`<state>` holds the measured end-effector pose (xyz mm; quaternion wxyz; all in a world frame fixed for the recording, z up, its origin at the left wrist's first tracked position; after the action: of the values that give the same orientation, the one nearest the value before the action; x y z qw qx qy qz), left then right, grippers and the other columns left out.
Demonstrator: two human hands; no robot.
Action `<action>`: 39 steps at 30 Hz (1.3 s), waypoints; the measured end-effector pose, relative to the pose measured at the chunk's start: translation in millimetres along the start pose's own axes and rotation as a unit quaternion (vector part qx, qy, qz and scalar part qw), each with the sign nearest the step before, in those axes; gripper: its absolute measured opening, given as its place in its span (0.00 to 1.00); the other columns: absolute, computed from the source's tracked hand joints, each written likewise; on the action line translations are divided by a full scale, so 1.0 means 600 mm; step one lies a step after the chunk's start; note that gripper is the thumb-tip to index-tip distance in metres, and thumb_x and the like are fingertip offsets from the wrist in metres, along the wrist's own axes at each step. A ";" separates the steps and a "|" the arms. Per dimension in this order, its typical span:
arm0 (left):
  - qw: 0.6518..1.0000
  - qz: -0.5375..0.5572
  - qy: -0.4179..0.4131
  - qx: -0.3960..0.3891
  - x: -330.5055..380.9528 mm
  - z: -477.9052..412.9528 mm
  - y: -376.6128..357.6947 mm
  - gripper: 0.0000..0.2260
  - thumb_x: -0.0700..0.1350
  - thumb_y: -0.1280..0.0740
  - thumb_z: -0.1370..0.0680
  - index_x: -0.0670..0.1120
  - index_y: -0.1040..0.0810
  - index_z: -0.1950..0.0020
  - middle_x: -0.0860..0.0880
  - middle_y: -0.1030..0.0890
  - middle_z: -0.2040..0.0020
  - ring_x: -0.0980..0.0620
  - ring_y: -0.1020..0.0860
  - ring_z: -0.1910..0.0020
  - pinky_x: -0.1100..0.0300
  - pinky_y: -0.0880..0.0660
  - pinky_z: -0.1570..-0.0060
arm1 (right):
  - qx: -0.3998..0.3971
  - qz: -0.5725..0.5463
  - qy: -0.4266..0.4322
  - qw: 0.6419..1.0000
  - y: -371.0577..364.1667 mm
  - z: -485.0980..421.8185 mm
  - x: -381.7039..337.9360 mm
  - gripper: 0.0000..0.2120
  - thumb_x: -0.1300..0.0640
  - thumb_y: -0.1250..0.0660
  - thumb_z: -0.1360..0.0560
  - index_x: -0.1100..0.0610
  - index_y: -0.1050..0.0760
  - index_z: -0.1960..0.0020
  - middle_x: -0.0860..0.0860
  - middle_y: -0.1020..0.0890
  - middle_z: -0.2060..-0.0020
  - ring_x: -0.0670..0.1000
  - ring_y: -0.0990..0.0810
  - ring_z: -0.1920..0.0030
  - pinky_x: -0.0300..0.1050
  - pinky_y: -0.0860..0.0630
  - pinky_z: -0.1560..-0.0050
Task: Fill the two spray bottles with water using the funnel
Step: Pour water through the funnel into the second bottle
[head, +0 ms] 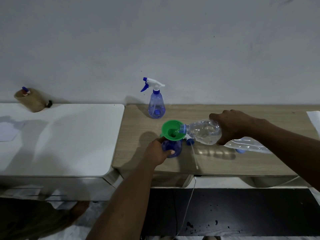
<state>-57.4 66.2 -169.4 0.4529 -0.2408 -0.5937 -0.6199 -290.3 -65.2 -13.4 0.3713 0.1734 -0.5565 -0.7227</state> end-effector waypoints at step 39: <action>0.996 -0.067 0.045 -0.034 0.042 0.022 0.016 0.24 0.48 0.25 0.27 0.52 0.25 0.32 0.50 0.18 0.42 0.57 0.25 0.56 0.74 0.38 0.66 | 0.389 -0.510 -0.223 0.734 -0.070 0.004 0.017 0.34 0.45 0.16 0.41 0.55 0.29 0.44 0.47 0.19 0.51 0.48 0.20 0.50 0.35 0.27 0.53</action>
<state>-64.2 72.9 -141.0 0.4279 -0.1873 -0.5660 -0.6793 -312.9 -66.9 -50.2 -0.2876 0.3940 -0.6842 -0.5421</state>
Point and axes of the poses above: each hand's wrist, its own z-axis away from the middle knuckle, its own y-axis out of the back of the hand, x = y × z, the point moved 2 cm from there along -z, towards the middle knuckle
